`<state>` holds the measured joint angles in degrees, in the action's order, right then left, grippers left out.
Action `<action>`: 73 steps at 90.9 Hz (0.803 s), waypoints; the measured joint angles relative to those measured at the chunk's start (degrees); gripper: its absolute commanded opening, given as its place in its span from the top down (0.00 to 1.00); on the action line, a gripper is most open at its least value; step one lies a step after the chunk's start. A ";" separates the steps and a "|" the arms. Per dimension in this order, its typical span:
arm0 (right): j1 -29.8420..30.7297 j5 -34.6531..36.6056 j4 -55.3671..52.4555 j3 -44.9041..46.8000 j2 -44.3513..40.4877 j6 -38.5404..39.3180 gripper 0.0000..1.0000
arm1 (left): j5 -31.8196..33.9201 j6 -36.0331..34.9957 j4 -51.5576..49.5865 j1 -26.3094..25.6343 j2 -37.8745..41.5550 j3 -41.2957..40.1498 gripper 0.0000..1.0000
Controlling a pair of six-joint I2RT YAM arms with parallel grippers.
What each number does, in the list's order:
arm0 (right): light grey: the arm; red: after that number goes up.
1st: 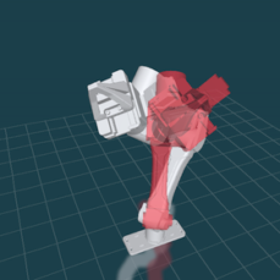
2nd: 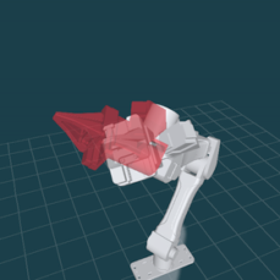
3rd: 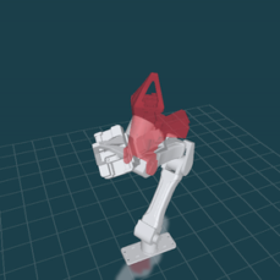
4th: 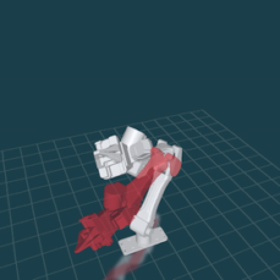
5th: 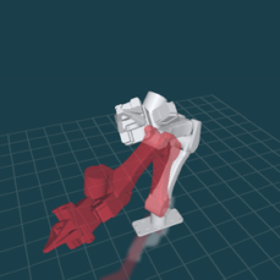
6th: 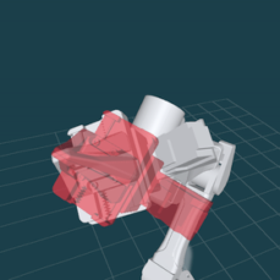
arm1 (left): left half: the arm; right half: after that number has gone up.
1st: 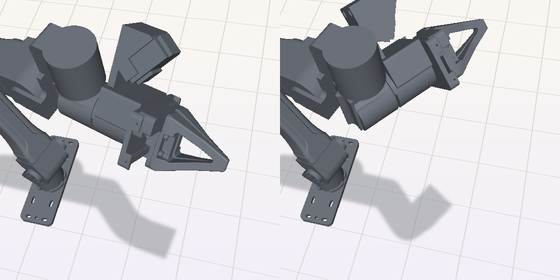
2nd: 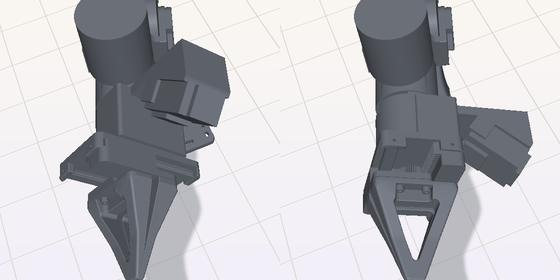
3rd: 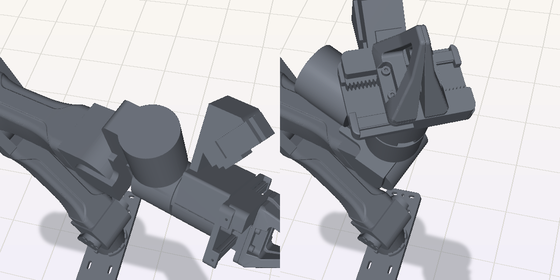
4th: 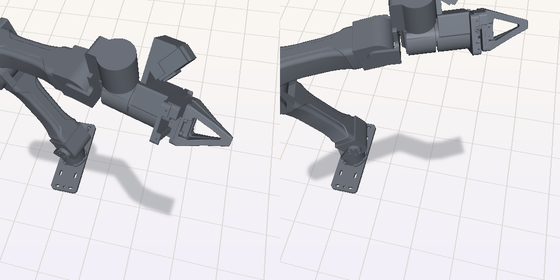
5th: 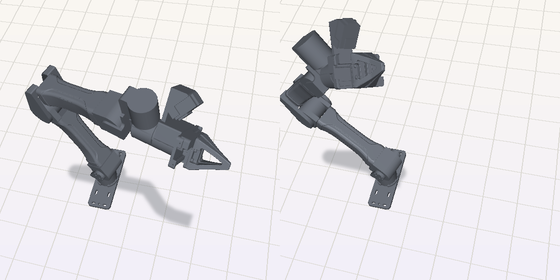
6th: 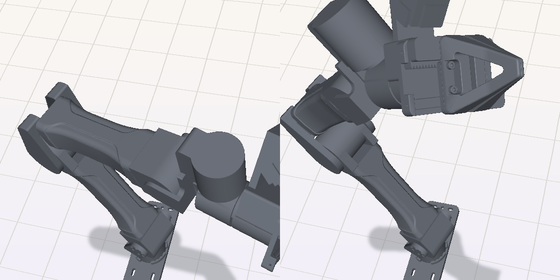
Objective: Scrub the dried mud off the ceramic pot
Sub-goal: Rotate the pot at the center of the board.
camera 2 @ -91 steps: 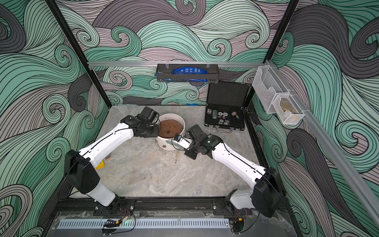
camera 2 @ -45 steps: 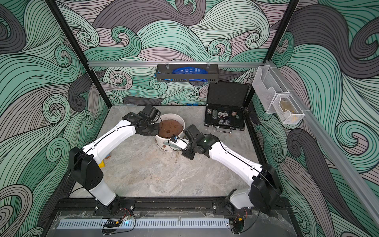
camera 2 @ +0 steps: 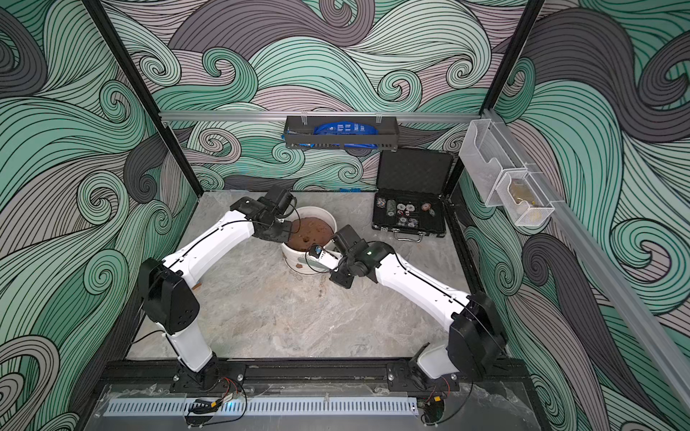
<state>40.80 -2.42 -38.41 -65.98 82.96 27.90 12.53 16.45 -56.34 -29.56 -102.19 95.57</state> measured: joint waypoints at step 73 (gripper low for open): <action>1.09 -1.18 -0.70 -0.90 0.13 -0.15 1.00 | 1.70 0.66 -2.43 0.26 -4.72 5.16 0.88</action>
<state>41.89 -3.60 -39.11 -66.87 83.09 27.75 14.24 17.10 -58.76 -29.30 -106.91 100.73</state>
